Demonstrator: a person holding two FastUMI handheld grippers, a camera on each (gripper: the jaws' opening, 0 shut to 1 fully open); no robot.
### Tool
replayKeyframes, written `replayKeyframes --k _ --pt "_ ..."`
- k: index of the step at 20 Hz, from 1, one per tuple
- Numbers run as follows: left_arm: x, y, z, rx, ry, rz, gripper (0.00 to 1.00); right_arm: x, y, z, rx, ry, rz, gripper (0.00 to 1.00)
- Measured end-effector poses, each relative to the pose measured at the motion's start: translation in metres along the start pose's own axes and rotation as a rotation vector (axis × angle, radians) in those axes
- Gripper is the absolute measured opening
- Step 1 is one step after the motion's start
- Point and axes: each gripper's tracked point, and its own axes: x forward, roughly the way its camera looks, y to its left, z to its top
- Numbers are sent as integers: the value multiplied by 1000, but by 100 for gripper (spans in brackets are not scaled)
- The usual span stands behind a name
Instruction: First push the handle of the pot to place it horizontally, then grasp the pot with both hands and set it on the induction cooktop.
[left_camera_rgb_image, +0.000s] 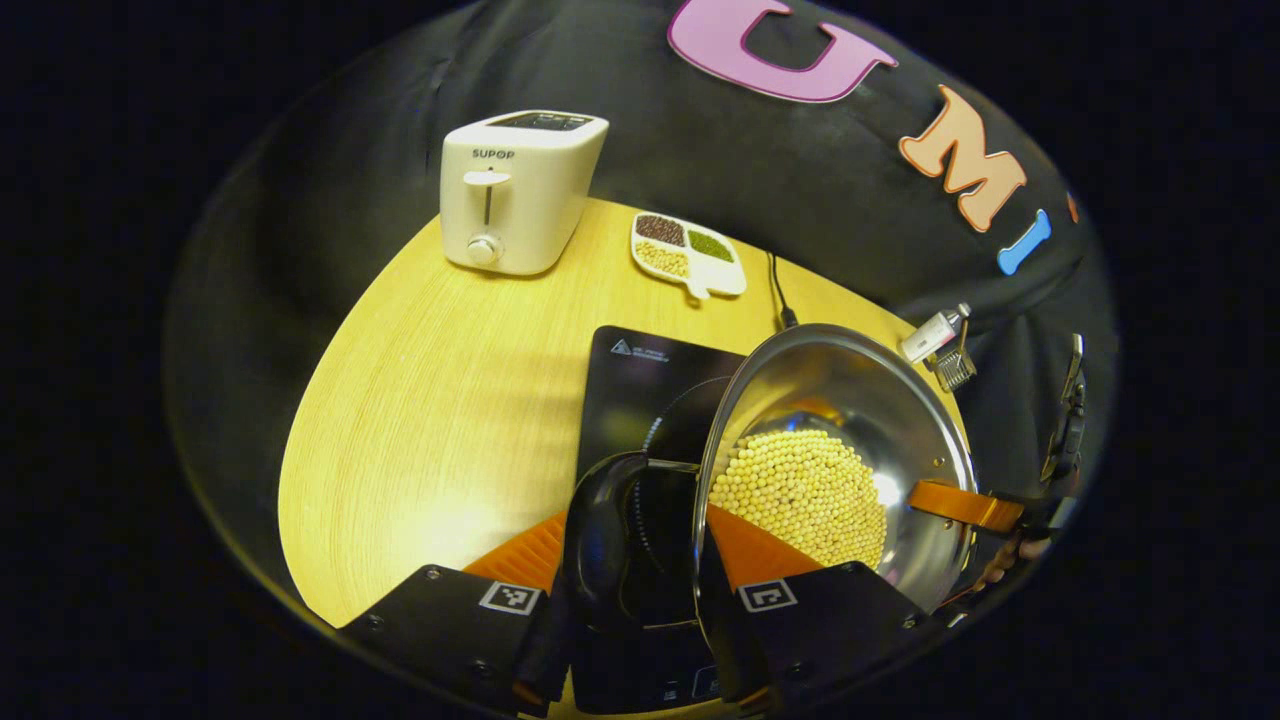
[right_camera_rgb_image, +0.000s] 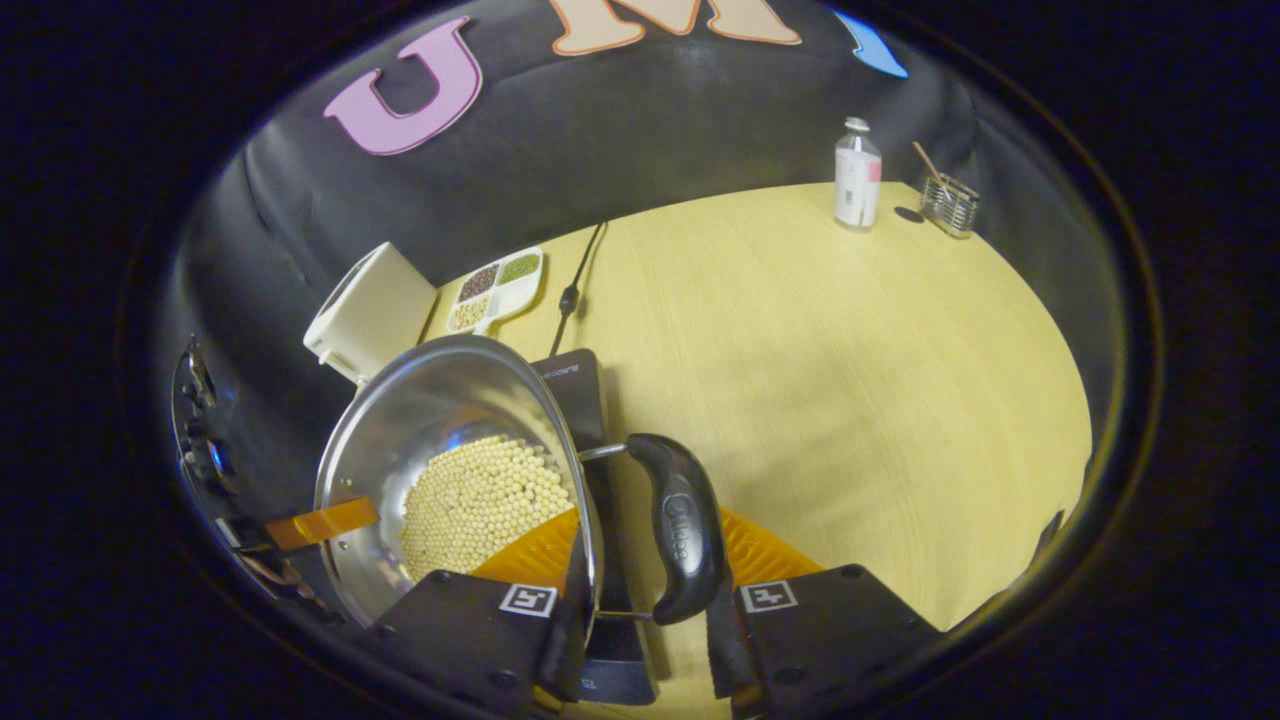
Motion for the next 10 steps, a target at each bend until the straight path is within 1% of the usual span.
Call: replayKeyframes --k 1,4,5,8,10 --pt "-2 3 7 11 -24 2 58 1 4 1 5 2 5 52" --pt "-1 11 16 36 -46 6 57 7 12 0 30 19 19 52" --pt "1 12 19 42 -51 4 58 9 14 2 42 17 21 52" --pt "5 18 24 72 -58 15 59 13 20 8 39 16 22 52" --pt "7 19 22 69 -58 23 60 12 24 11 35 14 23 52"
